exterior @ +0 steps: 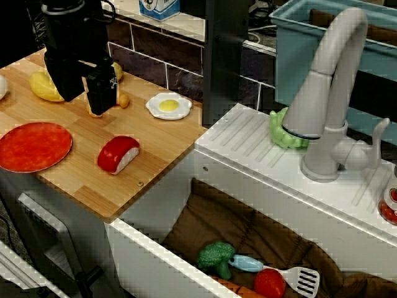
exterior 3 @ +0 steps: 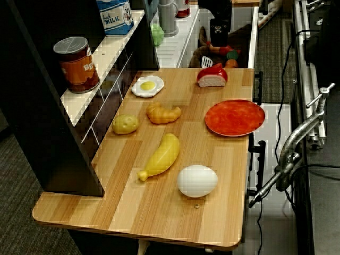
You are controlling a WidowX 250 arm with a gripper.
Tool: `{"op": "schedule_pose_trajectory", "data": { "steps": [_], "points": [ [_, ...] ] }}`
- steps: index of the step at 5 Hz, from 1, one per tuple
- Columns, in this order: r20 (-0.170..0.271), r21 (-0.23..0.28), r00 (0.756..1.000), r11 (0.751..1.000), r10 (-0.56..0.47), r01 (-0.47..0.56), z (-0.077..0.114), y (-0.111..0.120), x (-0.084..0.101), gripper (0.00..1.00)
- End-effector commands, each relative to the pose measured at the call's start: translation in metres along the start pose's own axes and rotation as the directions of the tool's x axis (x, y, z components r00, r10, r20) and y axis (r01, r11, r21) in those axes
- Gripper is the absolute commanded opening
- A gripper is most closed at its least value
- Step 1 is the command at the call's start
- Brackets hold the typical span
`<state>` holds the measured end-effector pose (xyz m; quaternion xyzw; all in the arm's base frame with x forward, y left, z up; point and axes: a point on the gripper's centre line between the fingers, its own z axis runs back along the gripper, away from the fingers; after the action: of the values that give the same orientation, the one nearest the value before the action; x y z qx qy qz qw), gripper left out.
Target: Put sushi on plate
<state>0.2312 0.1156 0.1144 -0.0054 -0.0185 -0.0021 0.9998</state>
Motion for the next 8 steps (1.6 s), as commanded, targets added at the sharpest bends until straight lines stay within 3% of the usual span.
{"op": "schedule_pose_trajectory", "data": {
  "steps": [1,2,5,8],
  "points": [
    [0.000,0.000,1.000,1.000,0.000,0.000,0.000,0.000,0.000,1.00],
    [-0.035,0.016,0.999,1.000,-0.008,0.009,-0.015,-0.005,0.002,1.00],
    [-0.087,0.037,0.996,0.999,-0.001,0.005,-0.035,-0.003,0.008,1.00],
    [-0.105,0.096,0.992,0.993,0.076,-0.066,-0.055,0.009,0.017,1.00]
  ]
}}
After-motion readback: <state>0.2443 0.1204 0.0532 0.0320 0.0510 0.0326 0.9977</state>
